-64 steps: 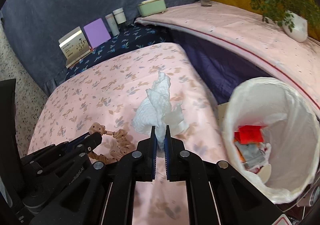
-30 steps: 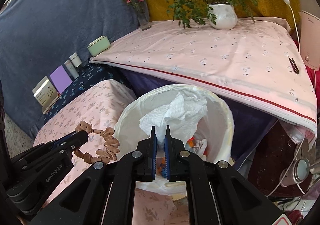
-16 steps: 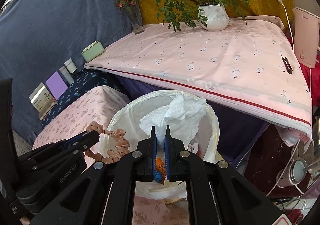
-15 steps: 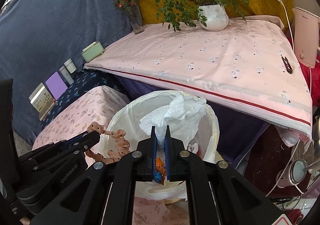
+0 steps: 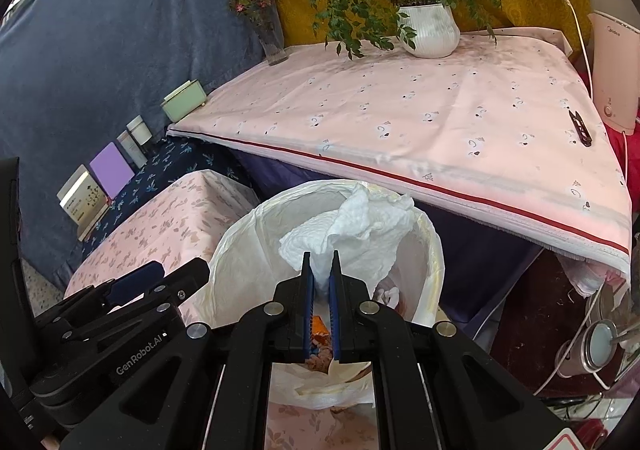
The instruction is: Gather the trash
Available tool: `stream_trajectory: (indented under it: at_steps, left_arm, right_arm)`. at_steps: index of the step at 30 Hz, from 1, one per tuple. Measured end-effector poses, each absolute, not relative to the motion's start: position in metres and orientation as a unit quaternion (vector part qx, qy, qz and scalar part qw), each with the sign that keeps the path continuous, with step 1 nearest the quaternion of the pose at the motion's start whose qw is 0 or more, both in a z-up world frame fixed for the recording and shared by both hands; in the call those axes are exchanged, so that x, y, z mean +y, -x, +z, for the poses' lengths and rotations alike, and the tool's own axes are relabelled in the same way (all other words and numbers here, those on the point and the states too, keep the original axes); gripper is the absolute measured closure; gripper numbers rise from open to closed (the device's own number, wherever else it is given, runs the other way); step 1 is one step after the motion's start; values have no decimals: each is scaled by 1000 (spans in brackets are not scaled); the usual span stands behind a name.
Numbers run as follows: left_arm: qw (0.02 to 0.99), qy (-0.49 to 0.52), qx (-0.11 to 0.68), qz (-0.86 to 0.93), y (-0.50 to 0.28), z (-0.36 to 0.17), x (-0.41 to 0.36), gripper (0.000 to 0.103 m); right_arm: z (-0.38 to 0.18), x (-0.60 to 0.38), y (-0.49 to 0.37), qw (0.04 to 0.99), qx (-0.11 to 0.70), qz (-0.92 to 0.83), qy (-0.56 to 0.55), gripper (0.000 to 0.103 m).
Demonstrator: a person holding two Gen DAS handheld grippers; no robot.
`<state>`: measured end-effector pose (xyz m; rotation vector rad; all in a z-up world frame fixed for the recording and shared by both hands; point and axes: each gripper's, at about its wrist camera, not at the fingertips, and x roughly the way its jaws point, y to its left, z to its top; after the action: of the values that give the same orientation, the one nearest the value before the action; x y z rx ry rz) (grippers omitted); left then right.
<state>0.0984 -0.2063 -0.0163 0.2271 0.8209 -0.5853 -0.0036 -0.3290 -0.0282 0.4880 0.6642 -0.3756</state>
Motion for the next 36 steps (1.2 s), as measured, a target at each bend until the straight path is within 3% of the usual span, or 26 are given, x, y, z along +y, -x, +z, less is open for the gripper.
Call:
stream_trajectory:
  at_steps: [18, 36]
  left_arm:
    - [875, -84, 409, -245, -110, -23, -168, 51]
    - [885, -62, 407, -218, -114, -23, -131, 43]
  right_arm:
    - [-25, -300, -13, 904, 333, -162, -212, 95]
    - [-17, -273, -21, 910, 342, -155, -176, 71]
